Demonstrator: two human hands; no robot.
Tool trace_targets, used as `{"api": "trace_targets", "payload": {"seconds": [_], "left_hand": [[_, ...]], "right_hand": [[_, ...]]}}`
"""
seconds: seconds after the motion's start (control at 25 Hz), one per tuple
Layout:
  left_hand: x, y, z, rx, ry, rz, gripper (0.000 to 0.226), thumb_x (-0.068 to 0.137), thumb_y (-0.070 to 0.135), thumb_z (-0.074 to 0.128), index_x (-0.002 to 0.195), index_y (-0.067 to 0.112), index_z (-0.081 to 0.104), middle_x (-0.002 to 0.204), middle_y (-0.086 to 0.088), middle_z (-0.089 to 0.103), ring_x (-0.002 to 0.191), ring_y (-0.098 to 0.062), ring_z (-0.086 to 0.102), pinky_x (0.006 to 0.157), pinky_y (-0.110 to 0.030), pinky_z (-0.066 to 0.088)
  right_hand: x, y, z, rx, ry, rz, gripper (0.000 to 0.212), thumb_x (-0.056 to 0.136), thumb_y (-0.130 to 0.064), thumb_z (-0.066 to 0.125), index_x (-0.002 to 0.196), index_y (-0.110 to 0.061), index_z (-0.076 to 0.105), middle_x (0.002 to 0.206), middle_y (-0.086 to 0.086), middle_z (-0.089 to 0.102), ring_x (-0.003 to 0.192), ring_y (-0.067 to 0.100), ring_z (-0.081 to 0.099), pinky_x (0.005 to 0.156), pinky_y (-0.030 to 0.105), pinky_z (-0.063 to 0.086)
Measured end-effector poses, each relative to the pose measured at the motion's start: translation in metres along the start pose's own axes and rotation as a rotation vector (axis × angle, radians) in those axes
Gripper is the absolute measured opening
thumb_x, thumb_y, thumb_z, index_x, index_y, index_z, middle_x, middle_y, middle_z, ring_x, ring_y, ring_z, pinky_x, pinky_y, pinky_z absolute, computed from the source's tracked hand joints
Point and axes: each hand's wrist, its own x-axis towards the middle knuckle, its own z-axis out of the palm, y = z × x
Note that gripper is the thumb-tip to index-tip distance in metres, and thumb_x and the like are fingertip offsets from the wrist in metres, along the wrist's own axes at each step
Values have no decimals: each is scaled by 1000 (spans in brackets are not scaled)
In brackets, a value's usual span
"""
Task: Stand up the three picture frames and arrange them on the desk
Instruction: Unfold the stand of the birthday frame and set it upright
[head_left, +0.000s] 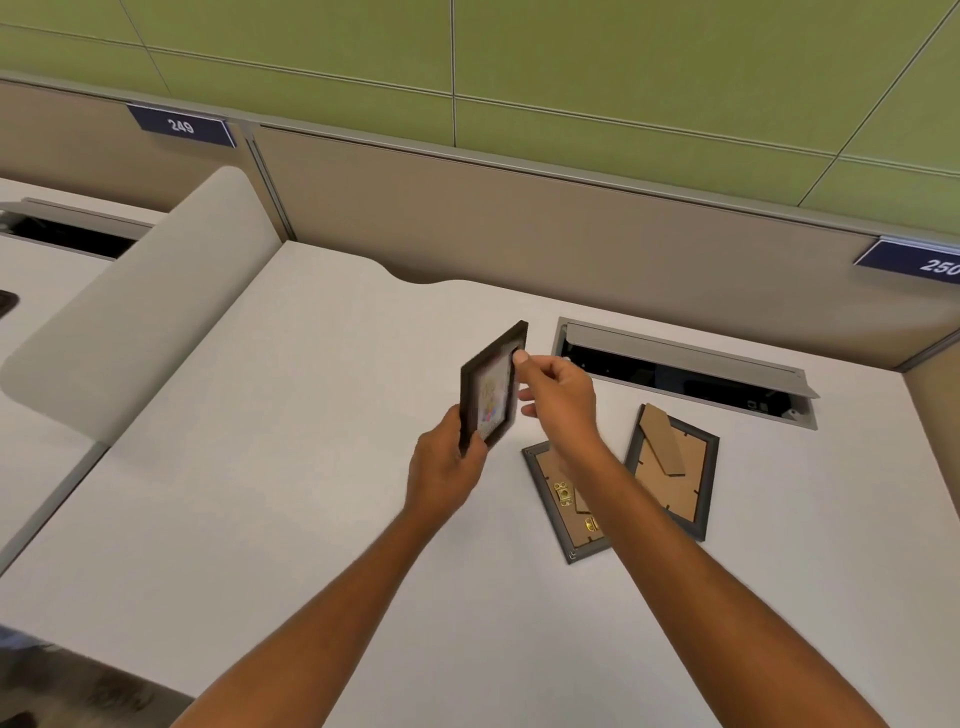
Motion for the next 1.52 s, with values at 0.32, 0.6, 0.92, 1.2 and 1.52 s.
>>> {"api": "trace_targets", "payload": {"seconds": [0.32, 0.6, 0.92, 1.2, 1.52], "left_hand": [[3, 8, -23, -690, -241, -231, 35, 108, 12, 66, 138, 29, 65, 132, 6, 80, 120, -17, 78, 84, -32, 68], [3, 11, -32, -754, -296, -275, 32, 108, 22, 66, 139, 28, 66, 128, 6, 82, 116, -20, 79, 81, -34, 69], [-2, 11, -35, -646, -317, -320, 30, 108, 30, 67, 137, 29, 67, 124, 7, 83, 112, -17, 81, 85, -36, 69], [-3, 11, -31, -563, -175, -364, 20, 109, 37, 61, 125, 31, 72, 111, 14, 84, 102, -8, 82, 73, -19, 65], [-1, -1, -36, -524, -157, -366, 14, 111, 38, 59, 120, 40, 69, 109, 19, 83, 104, -5, 81, 76, -21, 66]], "right_hand": [[28, 14, -43, -99, -41, 68, 30, 107, -45, 64, 120, -19, 73, 116, 0, 78, 113, 23, 73, 89, 40, 61], [11, 27, -48, -60, -224, 284, 64, 106, -72, 37, 110, -25, 81, 100, 0, 87, 86, 22, 86, 71, 35, 67], [1, 42, -48, 4, -227, 318, 65, 103, -74, 37, 118, -27, 80, 107, 2, 87, 91, 26, 86, 79, 42, 70], [-3, 48, -45, 1, -239, 315, 68, 100, -77, 38, 121, -28, 79, 111, 2, 86, 96, 27, 85, 95, 57, 66], [-4, 55, -34, 23, -255, 324, 62, 103, -75, 37, 121, -30, 76, 106, -2, 87, 93, 23, 85, 83, 43, 67]]}}
